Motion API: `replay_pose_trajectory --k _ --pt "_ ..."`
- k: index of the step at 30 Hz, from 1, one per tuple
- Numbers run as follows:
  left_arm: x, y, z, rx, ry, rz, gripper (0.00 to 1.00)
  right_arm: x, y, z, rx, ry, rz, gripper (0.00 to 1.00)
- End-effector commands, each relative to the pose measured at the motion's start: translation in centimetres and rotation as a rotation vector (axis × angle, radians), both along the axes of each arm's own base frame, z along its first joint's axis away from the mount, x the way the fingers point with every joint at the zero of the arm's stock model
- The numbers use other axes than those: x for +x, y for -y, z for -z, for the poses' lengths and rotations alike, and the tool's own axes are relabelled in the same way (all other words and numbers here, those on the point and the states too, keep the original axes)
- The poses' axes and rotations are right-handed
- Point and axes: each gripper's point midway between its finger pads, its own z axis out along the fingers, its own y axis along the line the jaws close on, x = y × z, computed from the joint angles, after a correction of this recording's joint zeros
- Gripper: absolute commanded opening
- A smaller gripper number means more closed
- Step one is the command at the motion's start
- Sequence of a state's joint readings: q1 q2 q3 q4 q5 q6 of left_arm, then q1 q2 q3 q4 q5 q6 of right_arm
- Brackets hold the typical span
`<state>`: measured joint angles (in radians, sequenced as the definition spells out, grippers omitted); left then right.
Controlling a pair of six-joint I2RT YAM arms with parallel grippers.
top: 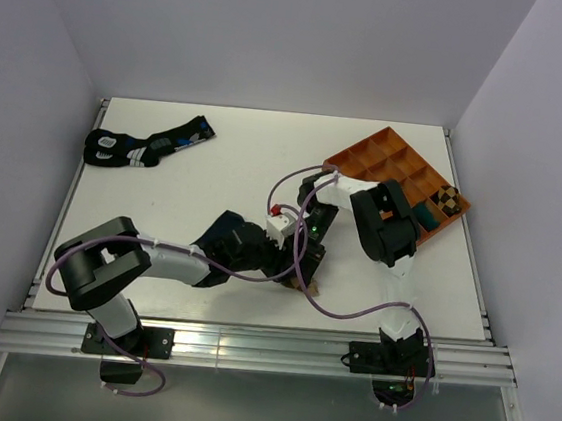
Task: Roll the socks
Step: Roll the sock at the center of the board.
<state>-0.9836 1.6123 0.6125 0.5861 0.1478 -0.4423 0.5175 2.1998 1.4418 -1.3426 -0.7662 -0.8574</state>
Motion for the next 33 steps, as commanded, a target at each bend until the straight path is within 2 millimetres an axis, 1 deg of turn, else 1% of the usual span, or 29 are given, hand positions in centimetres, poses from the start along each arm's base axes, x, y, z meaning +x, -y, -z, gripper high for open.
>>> replay_pose_trajectory --k 1,10,11,25,33 --pt "0.2 0.7 -0.1 0.041 0.063 0.054 0.45 2.1 0.9 2.4 -0.017 0.108 -0.062 0.24" --pt "-0.8 0.6 1.6 0.078 0.024 0.096 0.45 2.3 0.8 2.7 -0.02 0.1 -0.057 0.24" --pt "-1.0 0.4 1.9 0.086 0.016 0.095 0.45 2.2 0.7 2.6 -0.018 0.096 -0.057 0.24" --pt "-2.4 -1.2 4.0 0.112 -0.029 0.102 0.48 2.2 0.9 2.5 -0.02 0.094 -0.054 0.24" --pt "-3.5 -1.0 5.4 0.121 -0.082 0.149 0.49 2.3 0.8 2.7 -0.025 0.099 -0.051 0.24"
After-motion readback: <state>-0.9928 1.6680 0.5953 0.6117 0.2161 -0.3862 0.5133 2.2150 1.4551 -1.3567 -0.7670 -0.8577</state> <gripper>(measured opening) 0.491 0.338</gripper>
